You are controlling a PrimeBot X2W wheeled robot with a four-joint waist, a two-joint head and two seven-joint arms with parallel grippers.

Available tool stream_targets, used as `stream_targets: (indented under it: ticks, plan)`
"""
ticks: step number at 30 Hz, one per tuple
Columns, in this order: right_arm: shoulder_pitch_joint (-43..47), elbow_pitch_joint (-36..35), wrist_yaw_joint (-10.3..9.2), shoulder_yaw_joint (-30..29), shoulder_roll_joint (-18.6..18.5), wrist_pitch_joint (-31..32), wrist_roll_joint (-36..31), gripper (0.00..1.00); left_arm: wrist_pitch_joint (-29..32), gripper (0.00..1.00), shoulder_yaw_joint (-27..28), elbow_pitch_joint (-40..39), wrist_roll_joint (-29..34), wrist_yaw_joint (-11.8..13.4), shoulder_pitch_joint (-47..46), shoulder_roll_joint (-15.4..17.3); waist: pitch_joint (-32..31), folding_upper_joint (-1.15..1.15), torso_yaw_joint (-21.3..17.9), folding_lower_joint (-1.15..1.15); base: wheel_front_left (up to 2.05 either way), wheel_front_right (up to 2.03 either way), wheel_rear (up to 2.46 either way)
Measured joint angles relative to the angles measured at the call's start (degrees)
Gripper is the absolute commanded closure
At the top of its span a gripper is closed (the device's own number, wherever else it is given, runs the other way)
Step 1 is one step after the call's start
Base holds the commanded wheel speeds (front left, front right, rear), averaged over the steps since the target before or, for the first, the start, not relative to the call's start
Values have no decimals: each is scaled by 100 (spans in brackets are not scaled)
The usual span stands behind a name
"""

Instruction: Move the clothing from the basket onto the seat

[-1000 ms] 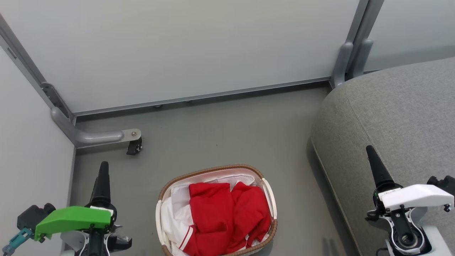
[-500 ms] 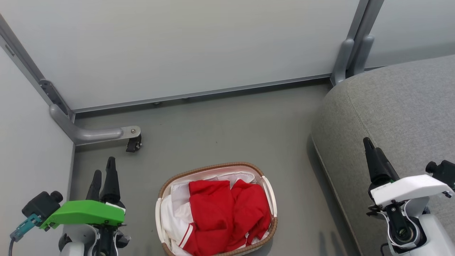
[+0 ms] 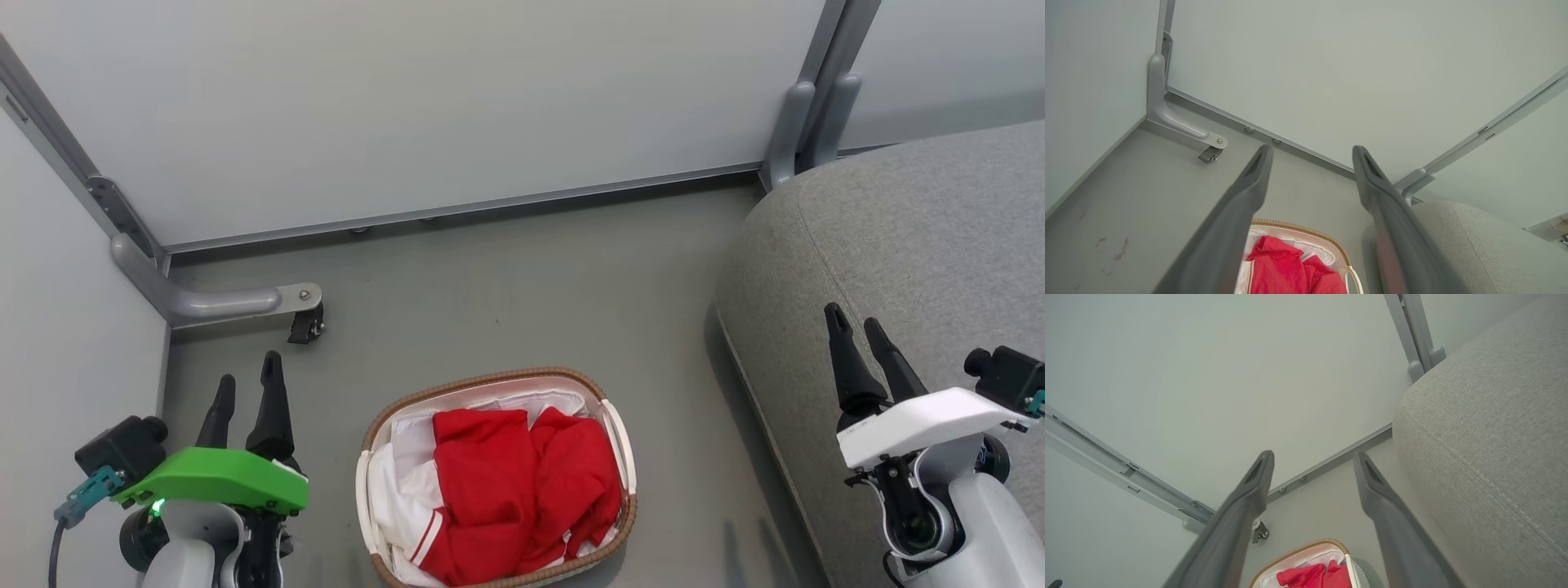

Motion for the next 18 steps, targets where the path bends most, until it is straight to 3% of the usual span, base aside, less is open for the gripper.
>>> stream_targets:
  ticks: [18]
  plan:
    - [-149, 31, 0, 181, -162, -296, -1229, 0, -301, 0, -231, 151, 1209, 77, -107, 98, 13, 0, -26, 0, 0, 0, 0]
